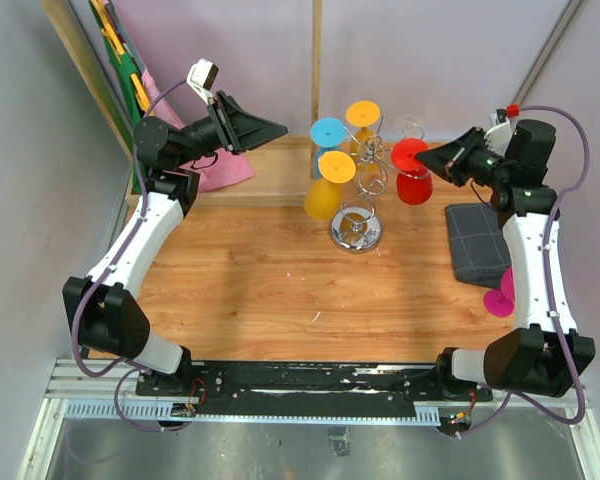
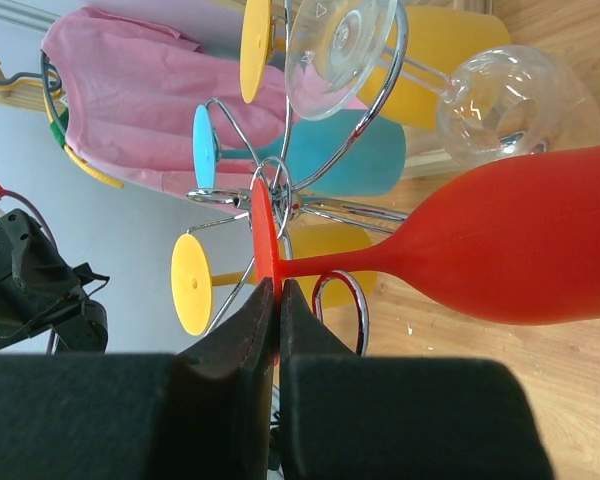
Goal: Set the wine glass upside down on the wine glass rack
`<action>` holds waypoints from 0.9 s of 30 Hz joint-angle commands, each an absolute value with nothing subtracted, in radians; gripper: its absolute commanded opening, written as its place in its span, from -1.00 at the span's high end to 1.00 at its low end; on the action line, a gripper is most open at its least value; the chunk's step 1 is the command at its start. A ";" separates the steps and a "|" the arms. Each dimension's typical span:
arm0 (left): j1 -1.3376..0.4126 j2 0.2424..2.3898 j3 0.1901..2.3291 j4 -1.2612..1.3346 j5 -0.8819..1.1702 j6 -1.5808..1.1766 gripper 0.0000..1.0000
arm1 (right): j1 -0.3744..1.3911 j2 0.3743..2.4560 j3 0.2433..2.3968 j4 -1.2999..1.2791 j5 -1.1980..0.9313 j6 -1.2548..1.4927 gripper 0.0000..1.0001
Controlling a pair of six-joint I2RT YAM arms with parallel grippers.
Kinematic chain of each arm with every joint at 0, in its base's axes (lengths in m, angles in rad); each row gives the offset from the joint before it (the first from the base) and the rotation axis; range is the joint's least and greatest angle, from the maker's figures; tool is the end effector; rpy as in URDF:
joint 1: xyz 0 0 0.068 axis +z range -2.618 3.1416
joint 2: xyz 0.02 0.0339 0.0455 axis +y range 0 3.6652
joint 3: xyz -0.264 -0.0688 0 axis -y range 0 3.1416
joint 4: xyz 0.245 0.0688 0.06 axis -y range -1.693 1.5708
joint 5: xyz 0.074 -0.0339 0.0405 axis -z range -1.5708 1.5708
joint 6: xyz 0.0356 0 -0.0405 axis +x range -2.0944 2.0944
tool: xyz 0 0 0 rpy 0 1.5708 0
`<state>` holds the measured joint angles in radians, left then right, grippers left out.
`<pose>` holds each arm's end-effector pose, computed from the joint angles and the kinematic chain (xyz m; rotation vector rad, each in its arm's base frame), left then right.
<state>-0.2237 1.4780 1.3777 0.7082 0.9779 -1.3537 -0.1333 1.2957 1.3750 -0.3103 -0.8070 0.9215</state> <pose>0.3078 -0.1003 0.4652 0.3362 1.4392 -1.7945 0.2847 -0.0122 0.4242 0.3833 1.8784 1.2683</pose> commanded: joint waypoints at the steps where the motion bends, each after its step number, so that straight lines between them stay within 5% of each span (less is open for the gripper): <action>1: -0.218 1.461 1.378 0.716 0.977 -1.339 0.13 | -0.115 1.284 1.361 -0.272 -0.853 0.906 0.99; 27: -0.222 1.451 1.360 0.716 0.974 -1.338 0.13 | -0.190 1.123 1.245 -0.330 -0.842 0.893 0.99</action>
<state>-0.2237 1.4780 1.3720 0.7067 0.9768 -1.3499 -0.1596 1.1423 1.2659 -0.3187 -0.8513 0.9108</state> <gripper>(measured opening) 0.436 0.028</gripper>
